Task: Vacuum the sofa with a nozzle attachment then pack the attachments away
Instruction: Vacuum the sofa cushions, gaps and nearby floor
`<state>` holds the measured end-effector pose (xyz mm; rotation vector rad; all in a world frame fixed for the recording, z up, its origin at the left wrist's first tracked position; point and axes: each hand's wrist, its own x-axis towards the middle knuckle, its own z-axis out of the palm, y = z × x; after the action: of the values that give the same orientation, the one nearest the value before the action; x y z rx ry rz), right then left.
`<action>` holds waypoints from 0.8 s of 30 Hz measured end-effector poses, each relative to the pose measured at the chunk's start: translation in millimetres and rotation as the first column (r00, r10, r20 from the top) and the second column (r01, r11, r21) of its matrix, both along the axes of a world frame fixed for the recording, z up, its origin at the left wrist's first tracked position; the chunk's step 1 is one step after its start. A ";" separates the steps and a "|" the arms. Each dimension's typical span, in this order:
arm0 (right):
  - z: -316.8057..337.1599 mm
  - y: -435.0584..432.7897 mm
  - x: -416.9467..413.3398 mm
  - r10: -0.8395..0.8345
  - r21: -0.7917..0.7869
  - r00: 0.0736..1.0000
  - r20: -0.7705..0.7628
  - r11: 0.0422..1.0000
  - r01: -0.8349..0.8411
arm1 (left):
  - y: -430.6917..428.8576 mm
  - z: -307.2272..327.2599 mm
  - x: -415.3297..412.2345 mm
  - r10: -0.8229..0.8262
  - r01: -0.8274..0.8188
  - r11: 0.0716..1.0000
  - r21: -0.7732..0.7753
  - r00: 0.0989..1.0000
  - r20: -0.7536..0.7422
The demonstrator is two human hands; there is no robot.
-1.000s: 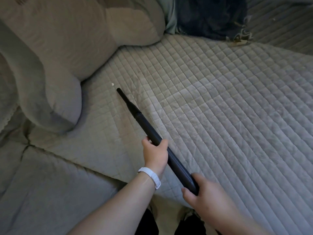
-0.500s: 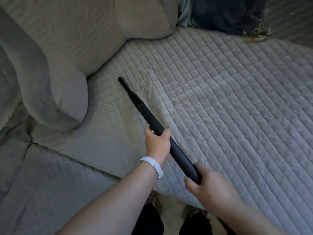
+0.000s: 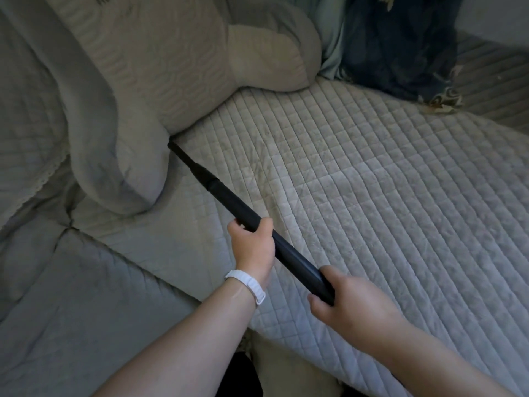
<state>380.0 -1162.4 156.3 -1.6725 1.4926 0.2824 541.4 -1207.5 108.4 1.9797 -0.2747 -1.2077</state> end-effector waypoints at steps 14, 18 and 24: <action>6.4 39.1 -59.7 0.352 0.064 0.932 0.087 0.932 -0.358 | 102.5 27.4 -49.0 0.398 -0.400 0.916 0.020 0.916 0.053; 4.1 64.2 -37.8 0.439 0.100 0.892 0.113 0.888 -0.449 | 144.1 27.9 -32.2 0.493 -0.498 0.866 0.042 0.865 0.095; 7.5 87.6 6.3 0.557 0.085 0.826 0.080 0.822 -0.563 | 192.2 28.4 7.0 0.605 -0.607 0.795 0.008 0.794 0.064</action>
<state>386.2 -1074.7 163.8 -1.9869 0.8919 0.6184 548.4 -1015.3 136.8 1.9083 0.3426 -0.7316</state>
